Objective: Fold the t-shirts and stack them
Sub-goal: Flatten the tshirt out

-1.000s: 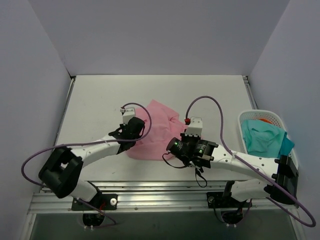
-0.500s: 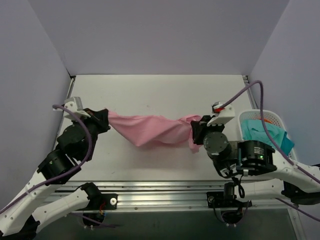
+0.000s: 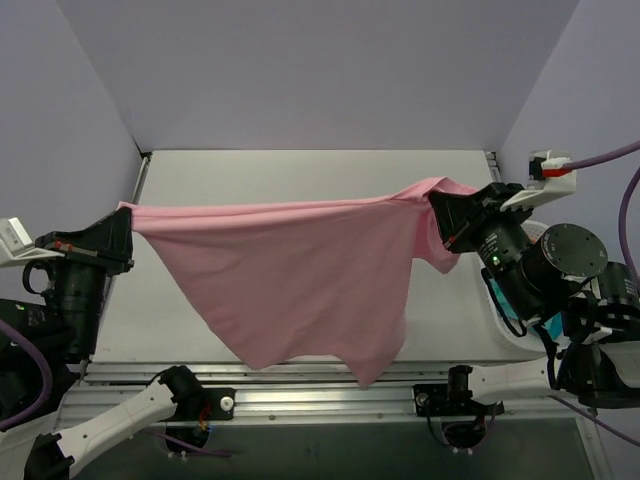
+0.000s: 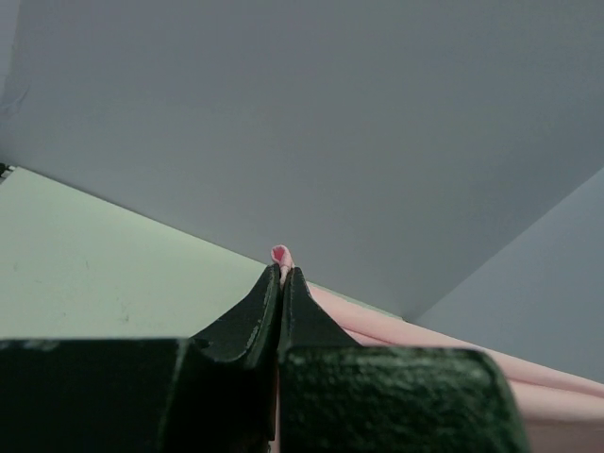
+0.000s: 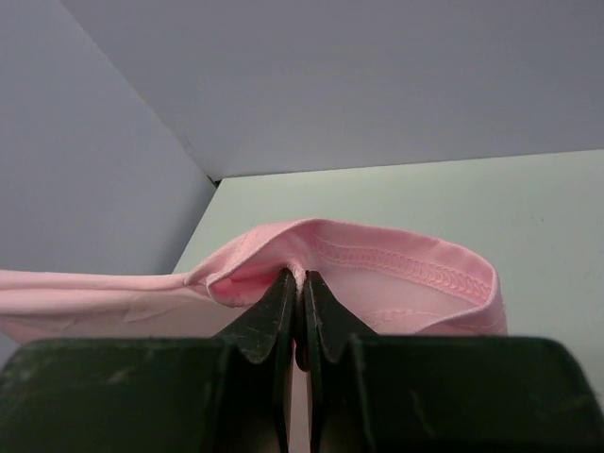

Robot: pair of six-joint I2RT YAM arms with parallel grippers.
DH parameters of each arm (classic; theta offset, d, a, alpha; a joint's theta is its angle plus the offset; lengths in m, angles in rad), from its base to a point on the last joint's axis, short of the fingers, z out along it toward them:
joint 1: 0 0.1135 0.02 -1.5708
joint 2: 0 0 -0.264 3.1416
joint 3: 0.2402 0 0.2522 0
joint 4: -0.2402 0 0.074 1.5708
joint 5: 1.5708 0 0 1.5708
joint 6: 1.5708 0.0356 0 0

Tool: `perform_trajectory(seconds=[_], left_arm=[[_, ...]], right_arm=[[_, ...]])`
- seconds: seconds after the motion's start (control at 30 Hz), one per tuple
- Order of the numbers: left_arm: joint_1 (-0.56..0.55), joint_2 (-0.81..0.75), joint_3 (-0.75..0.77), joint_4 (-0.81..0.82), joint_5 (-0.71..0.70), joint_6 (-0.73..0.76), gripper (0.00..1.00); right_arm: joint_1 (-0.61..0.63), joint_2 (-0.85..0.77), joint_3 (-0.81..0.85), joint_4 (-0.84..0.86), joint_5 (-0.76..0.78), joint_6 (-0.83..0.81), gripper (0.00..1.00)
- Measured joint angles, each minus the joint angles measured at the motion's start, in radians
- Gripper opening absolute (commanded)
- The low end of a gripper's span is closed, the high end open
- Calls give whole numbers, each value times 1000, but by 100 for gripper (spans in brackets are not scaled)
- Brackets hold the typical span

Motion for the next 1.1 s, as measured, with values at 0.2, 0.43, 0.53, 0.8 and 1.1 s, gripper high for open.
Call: perform_trajectory(seconds=[0.2, 0.43, 0.53, 0.8, 1.1], left_arm=[[0, 39, 103, 25, -9, 69, 2], [0, 47, 117, 70, 12, 121, 2], [0, 47, 117, 83, 39, 134, 2], [0, 43, 148, 71, 118, 142, 2], [0, -2, 214, 81, 355, 139, 2]], right_arm=[[0, 113, 125, 5, -4, -70, 0], [0, 139, 164, 5, -7, -111, 0], [0, 137, 180, 8, -53, -141, 0], [-3, 104, 267, -8, -330, -184, 0], [-211, 27, 330, 80, -1061, -201, 0]])
